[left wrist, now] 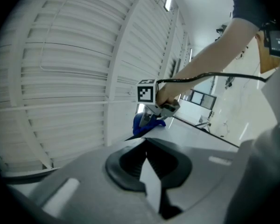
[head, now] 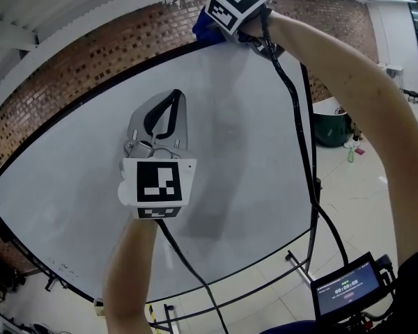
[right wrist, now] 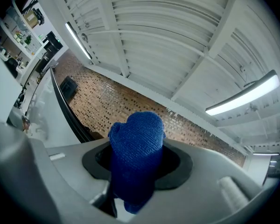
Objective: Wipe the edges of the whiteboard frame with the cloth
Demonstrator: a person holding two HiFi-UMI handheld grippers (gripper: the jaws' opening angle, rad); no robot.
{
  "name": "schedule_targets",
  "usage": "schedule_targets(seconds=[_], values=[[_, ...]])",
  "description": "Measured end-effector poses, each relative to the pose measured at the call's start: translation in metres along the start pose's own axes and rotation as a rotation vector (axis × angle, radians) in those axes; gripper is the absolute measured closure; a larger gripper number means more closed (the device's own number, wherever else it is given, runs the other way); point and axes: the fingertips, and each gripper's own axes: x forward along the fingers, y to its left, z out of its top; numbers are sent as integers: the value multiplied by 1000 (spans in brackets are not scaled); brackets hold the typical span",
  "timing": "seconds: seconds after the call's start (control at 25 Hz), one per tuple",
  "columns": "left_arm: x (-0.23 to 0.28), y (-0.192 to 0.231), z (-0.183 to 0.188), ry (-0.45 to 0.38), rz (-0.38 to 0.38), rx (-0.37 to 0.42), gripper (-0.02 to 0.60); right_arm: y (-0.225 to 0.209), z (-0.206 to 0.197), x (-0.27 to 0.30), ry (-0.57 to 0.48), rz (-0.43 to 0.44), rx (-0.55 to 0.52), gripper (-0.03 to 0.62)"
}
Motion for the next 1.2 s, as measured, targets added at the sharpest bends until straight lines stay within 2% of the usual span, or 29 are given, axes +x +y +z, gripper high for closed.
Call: schedule_targets(seconds=[0.24,0.48,0.68,0.88,1.08,1.2], values=[[9,-14,-3,-10,-40,-5,578,-15,-15,-6,9,-35,1,402],[31,-27,18,-85,-86,-11,578,-52,-28,-21,22,-111,10,402],[42,-47,21,-123,-128,-60,578,-81,-44,-33,76,-188,-32,402],[42,-62,21,-130,-160,-46,578,-96,-51,-45,107,-248,-100,402],[40,-57,17,-123,-142,-58,578,-74,-41,-44,93,-192,-134,402],[43,-57,18,-120,-149,-54,578,-63,-32,-45,91,-192,-185,402]])
